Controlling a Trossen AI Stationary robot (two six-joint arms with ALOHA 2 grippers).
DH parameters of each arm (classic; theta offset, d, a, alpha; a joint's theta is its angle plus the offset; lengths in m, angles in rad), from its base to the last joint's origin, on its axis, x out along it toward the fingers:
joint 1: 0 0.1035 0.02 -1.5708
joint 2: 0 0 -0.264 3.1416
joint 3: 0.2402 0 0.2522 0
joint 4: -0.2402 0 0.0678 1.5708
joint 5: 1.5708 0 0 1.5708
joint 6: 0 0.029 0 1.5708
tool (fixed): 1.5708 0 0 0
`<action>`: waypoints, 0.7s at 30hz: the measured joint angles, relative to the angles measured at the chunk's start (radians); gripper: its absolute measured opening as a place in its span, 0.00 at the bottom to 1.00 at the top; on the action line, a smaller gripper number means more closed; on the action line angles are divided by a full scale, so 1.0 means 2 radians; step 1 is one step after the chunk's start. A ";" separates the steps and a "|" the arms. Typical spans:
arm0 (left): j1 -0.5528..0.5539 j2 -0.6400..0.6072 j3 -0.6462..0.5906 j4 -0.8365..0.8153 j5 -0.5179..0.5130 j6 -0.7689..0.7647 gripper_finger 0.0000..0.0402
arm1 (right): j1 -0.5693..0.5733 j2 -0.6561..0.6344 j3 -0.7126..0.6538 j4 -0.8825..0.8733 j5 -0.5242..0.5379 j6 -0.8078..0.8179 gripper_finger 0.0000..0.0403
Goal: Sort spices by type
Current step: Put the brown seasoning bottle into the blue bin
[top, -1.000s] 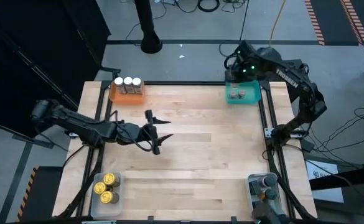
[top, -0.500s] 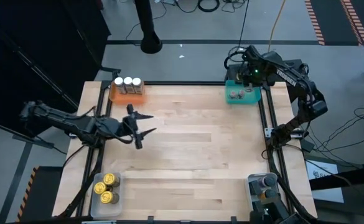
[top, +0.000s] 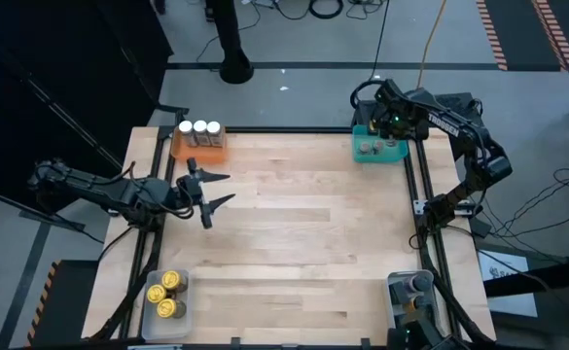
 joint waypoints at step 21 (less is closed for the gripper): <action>0.000 0.002 0.000 -0.001 0.000 0.000 0.62 | 0.019 0.000 -0.072 0.061 0.017 0.017 0.34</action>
